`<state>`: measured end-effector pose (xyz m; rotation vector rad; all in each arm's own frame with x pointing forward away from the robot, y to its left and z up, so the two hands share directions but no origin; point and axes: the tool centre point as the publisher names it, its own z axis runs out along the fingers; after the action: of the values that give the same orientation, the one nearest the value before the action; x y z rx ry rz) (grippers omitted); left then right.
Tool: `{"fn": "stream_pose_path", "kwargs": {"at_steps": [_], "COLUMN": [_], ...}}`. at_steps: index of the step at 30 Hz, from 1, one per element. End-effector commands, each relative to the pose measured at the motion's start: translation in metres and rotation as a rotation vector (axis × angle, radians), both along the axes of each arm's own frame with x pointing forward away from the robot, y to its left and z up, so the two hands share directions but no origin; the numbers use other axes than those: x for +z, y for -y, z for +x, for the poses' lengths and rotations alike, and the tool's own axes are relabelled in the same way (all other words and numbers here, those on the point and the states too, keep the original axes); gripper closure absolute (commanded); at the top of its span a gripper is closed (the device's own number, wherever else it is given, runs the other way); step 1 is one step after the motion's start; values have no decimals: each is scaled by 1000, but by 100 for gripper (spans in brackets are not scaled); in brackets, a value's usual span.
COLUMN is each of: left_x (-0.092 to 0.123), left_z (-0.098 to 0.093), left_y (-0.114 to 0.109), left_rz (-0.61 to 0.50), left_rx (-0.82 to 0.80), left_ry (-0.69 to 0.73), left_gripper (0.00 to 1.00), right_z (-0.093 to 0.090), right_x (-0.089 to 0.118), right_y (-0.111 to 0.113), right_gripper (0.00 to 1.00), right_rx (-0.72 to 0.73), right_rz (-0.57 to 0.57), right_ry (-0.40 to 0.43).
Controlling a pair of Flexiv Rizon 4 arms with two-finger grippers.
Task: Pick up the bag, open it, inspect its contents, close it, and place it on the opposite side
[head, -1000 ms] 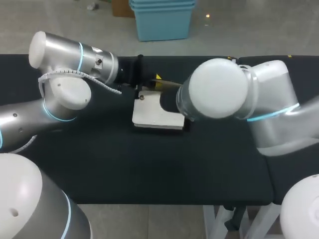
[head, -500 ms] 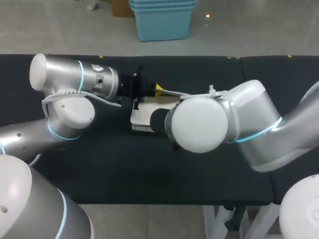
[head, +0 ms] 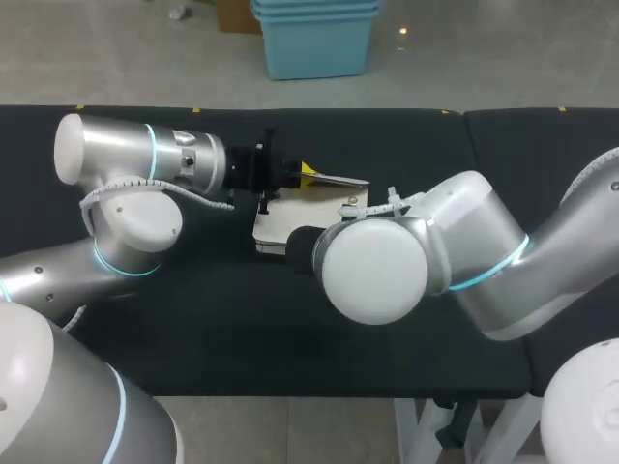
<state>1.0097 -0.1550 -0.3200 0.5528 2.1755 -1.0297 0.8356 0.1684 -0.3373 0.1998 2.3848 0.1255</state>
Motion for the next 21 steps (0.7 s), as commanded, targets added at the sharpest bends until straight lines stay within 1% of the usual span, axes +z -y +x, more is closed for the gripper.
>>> {"fn": "stream_pose_path", "kwargs": {"at_steps": [1, 9, 12, 21], "left_x": [4, 4, 4, -3], "left_z": [3, 5, 4, 0], "left_y": [2, 1, 1, 1], "left_rz": [25, 32, 40, 59], "left_rx": [8, 8, -1, -22], "left_ry": [-35, -83, -84, -96], "left_gripper": [100, 100, 100, 100], "right_z": [4, 14, 18, 29], "right_x": [-13, -29, -31, -25], "right_y": [-4, -3, -2, 2], "right_gripper": [57, 58, 58, 60], "right_rx": [-5, -25, -37, -63], "right_rz": [4, 9, 4, 3], "right_ry": [13, -5, -2, 34]}}
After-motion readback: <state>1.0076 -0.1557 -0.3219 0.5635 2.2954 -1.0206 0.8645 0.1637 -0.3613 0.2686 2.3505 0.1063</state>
